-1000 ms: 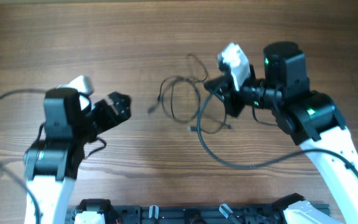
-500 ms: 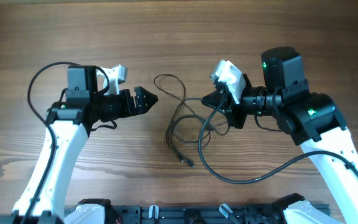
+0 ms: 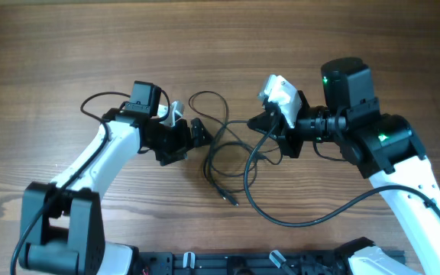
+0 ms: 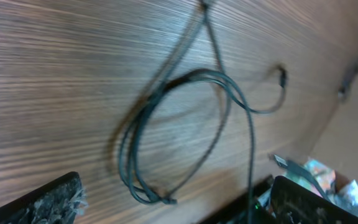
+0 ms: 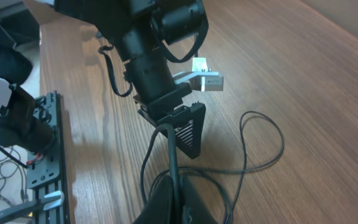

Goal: Untangle cables

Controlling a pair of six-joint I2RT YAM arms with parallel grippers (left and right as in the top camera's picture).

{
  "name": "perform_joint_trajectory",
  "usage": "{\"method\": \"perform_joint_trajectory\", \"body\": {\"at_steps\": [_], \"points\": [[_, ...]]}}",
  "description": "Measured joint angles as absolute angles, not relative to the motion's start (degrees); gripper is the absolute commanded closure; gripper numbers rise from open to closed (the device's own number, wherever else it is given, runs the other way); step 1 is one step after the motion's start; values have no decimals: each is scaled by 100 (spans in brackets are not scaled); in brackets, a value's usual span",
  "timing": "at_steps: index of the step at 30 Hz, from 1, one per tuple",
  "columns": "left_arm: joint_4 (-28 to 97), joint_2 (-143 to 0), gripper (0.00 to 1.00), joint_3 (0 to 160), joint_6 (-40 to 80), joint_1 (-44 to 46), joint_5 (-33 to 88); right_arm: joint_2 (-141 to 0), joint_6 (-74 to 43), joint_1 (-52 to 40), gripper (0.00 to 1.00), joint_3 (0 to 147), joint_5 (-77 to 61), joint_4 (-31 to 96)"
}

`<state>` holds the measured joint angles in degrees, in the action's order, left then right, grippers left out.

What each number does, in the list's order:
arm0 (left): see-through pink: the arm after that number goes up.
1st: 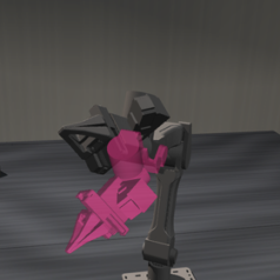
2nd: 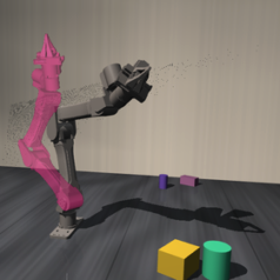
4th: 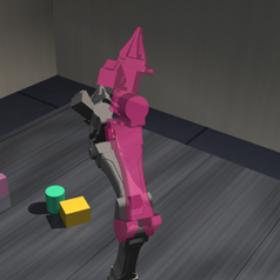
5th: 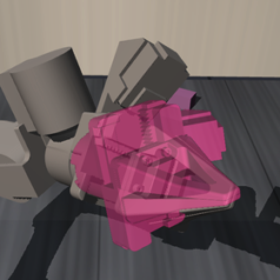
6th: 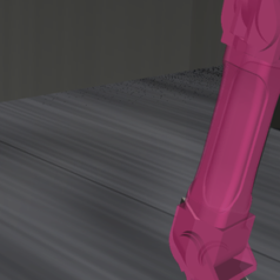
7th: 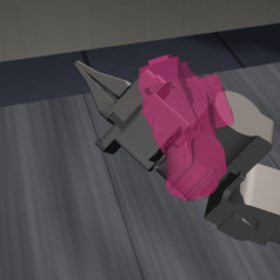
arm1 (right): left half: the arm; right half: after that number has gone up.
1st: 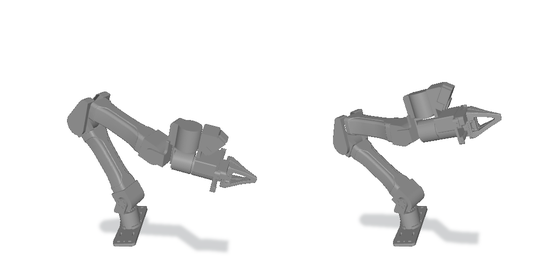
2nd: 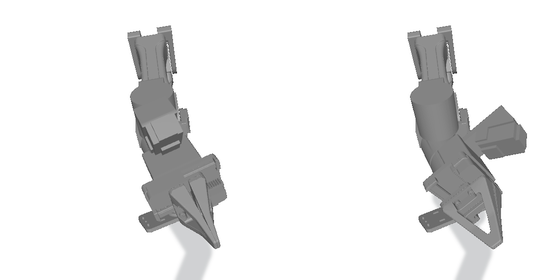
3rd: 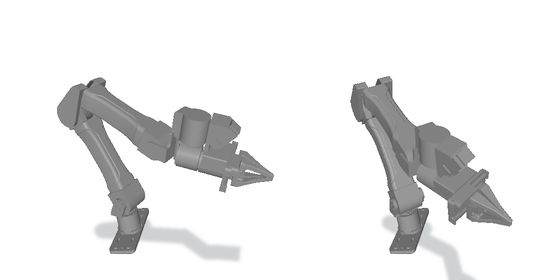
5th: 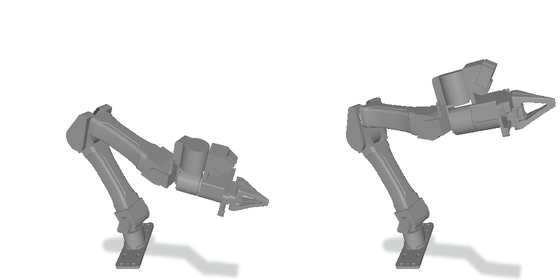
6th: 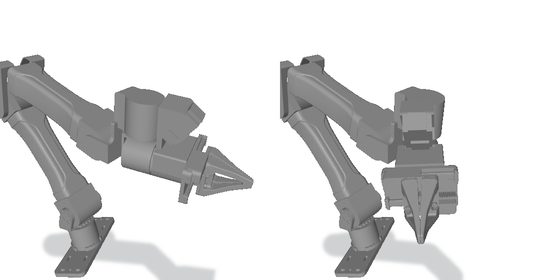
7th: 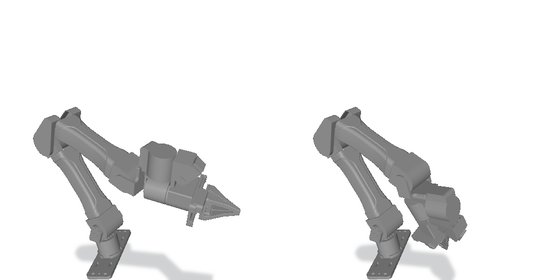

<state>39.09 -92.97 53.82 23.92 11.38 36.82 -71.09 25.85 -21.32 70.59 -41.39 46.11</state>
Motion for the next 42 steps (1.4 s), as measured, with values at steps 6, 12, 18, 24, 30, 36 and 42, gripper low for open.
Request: {"method": "perform_joint_trajectory", "body": {"at_steps": [6, 12, 18, 24, 30, 36, 42], "points": [[3597, -9443, 32, 5371, 2526, 1503, 2672, -7109, 2585, -2132, 96, 7059, -4086, 4615], [3782, -9461, 36, 5371, 2762, 2196, 2080, -7109, 2585, -2132, 96, 7059, -4086, 4619], [4097, -9474, 45, 5371, 3334, 2665, 1623, -7109, 2585, -2132, 96, 7059, -4084, 4698], [4139, -9500, 51, 5371, 3804, 2821, 1457, -7109, 2585, -2132, 96, 7059, -4084, 4720], [4132, -9500, 52, 5349, 4051, 2943, 1385, -7109, 2585, -2132, 96, 7059, -4084, 4720], [4084, -9504, 64, 5135, 4303, 2965, 1297, -7109, 2585, -2132, 96, 7059, -4084, 4722], [4025, -9504, 68, 5094, 4370, 3017, 1258, -7109, 2585, -2132, 96, 7059, -4084, 4722]]}}
